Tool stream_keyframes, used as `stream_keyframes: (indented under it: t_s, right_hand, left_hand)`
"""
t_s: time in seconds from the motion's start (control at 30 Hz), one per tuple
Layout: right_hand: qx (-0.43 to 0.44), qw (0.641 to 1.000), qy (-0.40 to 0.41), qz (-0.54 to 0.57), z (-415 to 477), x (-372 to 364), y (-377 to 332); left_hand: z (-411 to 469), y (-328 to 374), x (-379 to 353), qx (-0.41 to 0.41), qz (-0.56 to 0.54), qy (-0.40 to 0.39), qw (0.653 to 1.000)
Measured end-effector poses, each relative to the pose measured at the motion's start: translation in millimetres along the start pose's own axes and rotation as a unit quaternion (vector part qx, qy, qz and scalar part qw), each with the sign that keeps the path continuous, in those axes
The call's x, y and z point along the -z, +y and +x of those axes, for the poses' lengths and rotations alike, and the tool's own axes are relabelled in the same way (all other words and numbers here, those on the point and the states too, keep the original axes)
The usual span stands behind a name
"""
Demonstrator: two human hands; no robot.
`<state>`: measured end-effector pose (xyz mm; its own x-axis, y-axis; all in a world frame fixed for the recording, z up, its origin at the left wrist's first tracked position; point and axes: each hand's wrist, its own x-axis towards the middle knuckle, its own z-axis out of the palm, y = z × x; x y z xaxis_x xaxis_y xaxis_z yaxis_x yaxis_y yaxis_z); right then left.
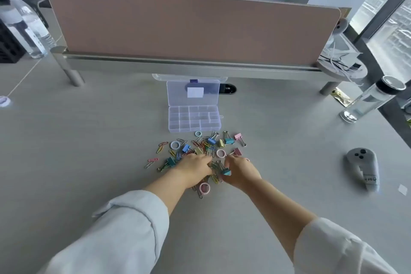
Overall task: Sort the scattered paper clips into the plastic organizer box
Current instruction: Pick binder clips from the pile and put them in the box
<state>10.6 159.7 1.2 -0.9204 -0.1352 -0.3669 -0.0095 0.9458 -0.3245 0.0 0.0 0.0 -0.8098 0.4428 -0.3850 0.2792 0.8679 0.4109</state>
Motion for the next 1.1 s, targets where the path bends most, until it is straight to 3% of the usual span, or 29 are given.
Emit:
stream_keyframes:
  t_s: [0.37,0.53,0.7,0.8,0.93,1.1]
  right_hand:
    - [-0.016,1.0,0.008,0.013,0.8,-3.8,1.4]
    - [-0.04,0.999,0.001,0.019,5.9,-1.8,-6.6]
    - [-0.06,0.996,-0.019,0.064,10.0,4.7,-5.0]
    - [-0.066,0.994,-0.011,0.088,14.0,13.1,-4.2]
    - [-0.039,0.994,0.022,0.101,22.4,20.8,-3.5]
    - [-0.009,0.992,0.067,0.11,35.2,25.1,0.3]
  left_hand:
    - [4.0,-2.8,2.7,-0.018,0.095,-0.01,0.995]
    - [5.2,-12.7,8.8,-0.089,0.169,-0.008,0.982]
    - [5.0,-25.4,26.0,-0.084,0.115,0.028,0.989]
    - [8.3,-28.4,35.5,-0.024,-0.009,0.081,0.996]
    - [20.6,-35.0,46.4,0.047,-0.172,0.174,0.968]
    - [43.8,-41.0,59.0,0.061,-0.154,0.243,0.956]
